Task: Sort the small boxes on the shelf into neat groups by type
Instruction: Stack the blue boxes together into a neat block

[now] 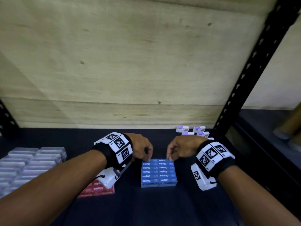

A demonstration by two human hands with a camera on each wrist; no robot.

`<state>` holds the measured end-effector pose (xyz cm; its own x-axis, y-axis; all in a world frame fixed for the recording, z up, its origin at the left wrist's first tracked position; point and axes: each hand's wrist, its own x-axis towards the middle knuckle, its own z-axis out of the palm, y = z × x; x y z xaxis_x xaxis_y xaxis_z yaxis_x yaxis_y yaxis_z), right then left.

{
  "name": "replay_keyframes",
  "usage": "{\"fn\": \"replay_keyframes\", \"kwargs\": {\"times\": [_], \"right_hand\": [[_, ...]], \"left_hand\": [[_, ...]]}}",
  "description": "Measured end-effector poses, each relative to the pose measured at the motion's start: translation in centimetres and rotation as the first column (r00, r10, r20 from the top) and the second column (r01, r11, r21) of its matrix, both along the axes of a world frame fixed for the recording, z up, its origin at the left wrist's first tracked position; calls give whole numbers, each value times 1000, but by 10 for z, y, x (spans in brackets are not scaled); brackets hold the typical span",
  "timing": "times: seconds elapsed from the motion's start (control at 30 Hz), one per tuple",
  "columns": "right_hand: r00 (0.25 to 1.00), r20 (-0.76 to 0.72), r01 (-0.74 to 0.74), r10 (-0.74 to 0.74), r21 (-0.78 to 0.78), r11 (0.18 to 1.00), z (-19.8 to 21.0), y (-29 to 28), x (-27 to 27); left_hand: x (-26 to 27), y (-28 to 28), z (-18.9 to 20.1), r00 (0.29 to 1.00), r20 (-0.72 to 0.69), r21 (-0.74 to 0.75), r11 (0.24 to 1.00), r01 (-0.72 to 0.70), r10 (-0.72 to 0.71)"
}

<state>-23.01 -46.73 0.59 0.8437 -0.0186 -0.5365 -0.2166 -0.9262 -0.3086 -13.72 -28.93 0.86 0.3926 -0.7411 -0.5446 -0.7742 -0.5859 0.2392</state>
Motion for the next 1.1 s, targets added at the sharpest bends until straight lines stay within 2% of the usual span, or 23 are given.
{"fn": "replay_keyframes", "kwargs": {"times": [0.57,0.77,0.87,0.97,1.1], "right_hand": [[999,14,47,-48,24,999,0,1,0],[986,-18,168,-167,194,967,6,-12,-8],[961,96,229,-260,251,940,23,-37,-17],[916,251,275,-312,172,946,40,-79,-29],[912,290,326,-289,-89,941,47,-125,-42]], "left_hand": [[-3,0,0,999,12,-15,999,-31,32],[-7,-8,9,992,122,4,999,-33,32],[-5,-21,19,992,102,-56,996,-73,79],[-2,-42,25,990,34,-201,972,-125,135],[-7,-80,26,975,222,-261,965,26,34]]}}
